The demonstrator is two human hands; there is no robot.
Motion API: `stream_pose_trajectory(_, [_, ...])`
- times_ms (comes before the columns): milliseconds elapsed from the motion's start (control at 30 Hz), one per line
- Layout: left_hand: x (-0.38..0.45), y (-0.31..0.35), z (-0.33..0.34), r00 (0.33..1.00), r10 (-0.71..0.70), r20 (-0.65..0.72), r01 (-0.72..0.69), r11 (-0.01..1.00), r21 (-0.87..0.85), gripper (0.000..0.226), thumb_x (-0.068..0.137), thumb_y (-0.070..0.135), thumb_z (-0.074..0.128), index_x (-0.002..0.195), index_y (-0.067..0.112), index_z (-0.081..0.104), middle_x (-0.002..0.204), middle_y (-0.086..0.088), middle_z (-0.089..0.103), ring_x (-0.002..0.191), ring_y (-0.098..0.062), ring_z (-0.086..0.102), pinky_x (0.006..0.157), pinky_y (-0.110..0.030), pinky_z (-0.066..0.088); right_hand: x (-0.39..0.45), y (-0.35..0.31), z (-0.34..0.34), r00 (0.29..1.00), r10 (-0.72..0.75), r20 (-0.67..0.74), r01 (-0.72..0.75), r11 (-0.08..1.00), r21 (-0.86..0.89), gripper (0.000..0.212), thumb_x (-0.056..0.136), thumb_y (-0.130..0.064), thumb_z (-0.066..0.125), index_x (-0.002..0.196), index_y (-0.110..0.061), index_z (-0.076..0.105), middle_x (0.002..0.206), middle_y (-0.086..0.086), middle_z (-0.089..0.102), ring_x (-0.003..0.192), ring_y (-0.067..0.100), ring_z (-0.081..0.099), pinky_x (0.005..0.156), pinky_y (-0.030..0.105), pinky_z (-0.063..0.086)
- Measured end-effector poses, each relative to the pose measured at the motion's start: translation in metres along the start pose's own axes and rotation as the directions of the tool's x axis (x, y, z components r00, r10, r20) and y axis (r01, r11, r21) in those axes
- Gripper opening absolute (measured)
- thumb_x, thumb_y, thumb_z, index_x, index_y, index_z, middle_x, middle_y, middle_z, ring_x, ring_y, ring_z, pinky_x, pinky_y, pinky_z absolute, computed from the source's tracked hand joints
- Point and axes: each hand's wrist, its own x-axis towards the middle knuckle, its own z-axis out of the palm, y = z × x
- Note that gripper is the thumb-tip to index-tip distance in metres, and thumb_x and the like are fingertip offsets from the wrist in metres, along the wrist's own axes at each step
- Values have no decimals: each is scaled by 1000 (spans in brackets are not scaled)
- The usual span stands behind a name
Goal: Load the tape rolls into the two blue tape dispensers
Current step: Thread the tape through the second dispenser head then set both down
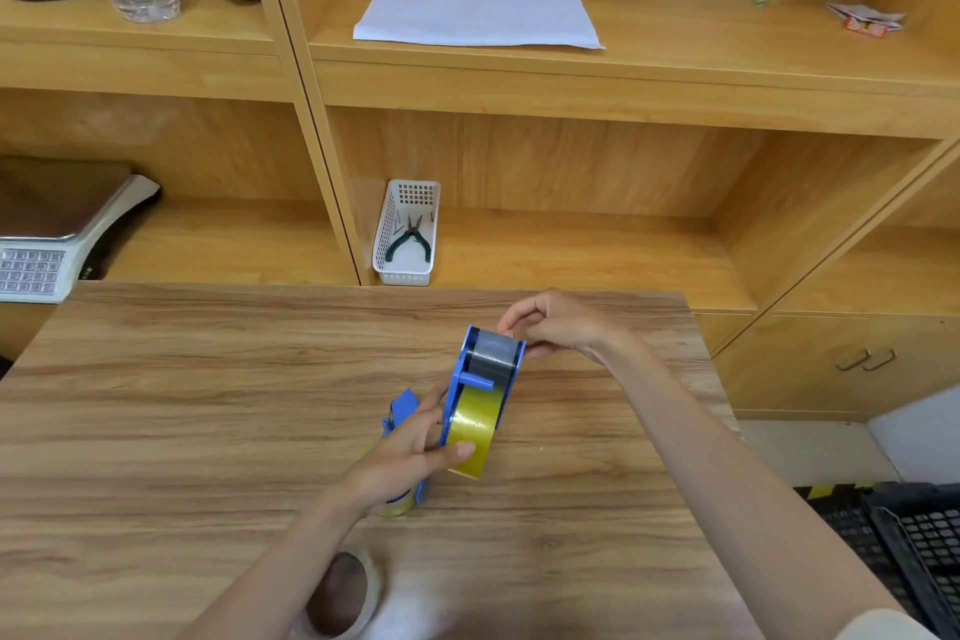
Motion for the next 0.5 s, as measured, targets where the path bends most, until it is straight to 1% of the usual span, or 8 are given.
stream_pose_trajectory(33, [0,0,-1,1000,-15,-4,15,1000,-15,40,92,28,67,131,27,58,162,9,23,144,3,25,113,-16,32,0,1,1,1000,-17,-3,17,1000,-4,21,94,-2,58,93,-19,71,88,-6,72,73,-1,68,64,13,55])
stream_pose_trajectory(67, [1,0,-1,999,-40,-19,39,998,-53,35,92,26,67,126,29,60,159,5,31,145,-3,27,111,-13,32,0,2,2,999,-34,-4,34,999,7,19,96,-3,58,98,-16,72,89,-5,73,73,-3,69,66,13,56])
stream_pose_trajectory(133, [2,2,-1,997,-69,-43,64,992,-110,29,95,15,61,122,26,60,149,2,45,136,-3,41,95,-3,40,-1,4,5,997,-74,-17,74,996,40,18,99,-8,55,107,-12,71,95,-1,73,80,-1,69,75,15,58])
stream_pose_trajectory(167, [3,4,-1,996,-71,-54,64,989,-131,30,96,13,60,124,23,60,145,1,50,131,-4,48,92,-6,43,-2,4,6,995,-93,-21,94,994,59,19,100,-12,53,110,-14,70,99,-2,72,85,1,68,80,18,57])
stream_pose_trajectory(267, [6,4,-4,987,-134,-88,108,960,-259,39,89,26,69,126,15,61,129,-6,67,121,-21,61,101,-30,51,-7,8,12,990,-136,24,133,986,99,22,102,-36,47,114,-28,64,116,-9,67,106,7,63,97,29,50])
stream_pose_trajectory(333, [10,4,-5,978,-182,-102,137,930,-342,47,84,30,72,125,11,61,124,-10,70,116,-26,65,104,-40,49,-6,12,19,985,-161,69,157,986,61,37,95,-50,55,126,-30,58,129,-8,62,120,9,58,102,31,47])
stream_pose_trajectory(400, [14,5,-4,973,-209,-98,155,906,-393,51,81,32,74,125,10,62,124,-12,70,116,-28,65,105,-45,48,-4,12,28,982,-184,44,183,983,31,42,90,-43,67,126,-27,54,127,-10,61,121,10,57,102,34,48])
stream_pose_trajectory(500, [19,4,-3,970,-230,-81,166,865,-474,51,80,33,71,126,13,64,125,-9,70,119,-24,63,101,-46,51,2,11,36,970,-239,-53,237,971,-39,38,88,-33,71,122,-22,56,111,-16,62,106,11,63,97,39,53])
